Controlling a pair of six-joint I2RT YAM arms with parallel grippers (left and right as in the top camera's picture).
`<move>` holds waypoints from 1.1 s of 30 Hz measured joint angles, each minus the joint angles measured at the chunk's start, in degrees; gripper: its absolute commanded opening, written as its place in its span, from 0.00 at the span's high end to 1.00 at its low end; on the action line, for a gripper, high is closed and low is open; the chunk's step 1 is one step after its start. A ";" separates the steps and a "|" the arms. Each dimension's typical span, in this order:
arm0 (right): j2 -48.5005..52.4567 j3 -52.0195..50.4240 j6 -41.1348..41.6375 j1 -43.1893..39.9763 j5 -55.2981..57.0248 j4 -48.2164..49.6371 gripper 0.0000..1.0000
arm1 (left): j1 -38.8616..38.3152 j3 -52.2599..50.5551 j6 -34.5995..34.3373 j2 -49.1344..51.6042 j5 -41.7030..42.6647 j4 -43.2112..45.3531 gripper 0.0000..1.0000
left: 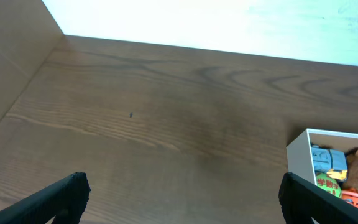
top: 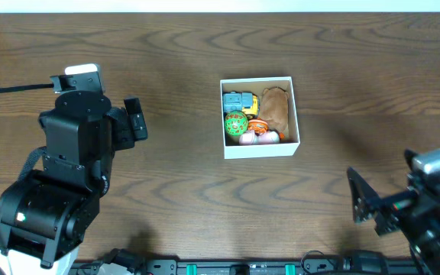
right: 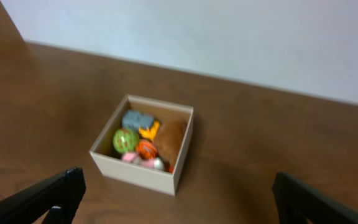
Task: Pack container
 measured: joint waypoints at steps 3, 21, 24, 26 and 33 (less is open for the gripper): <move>-0.98 -7.74 -0.50 0.00 0.07 5.14 0.01 | 0.00 0.00 0.00 0.00 0.00 0.02 0.02; -23.23 -52.33 -0.70 2.89 -0.04 27.26 0.01 | 0.00 -0.02 0.00 0.00 0.00 -0.02 0.02; -26.97 -55.49 -0.70 2.89 0.00 27.26 0.01 | 0.00 -0.02 -0.02 0.00 0.00 -0.02 0.02; -28.85 -56.72 -0.70 2.89 0.11 27.34 0.01 | 0.00 -0.02 -0.02 0.00 0.00 -0.02 0.02; -30.97 -58.80 -0.70 2.89 1.95 27.39 0.01 | 0.00 -0.02 0.00 0.00 0.00 -0.02 0.02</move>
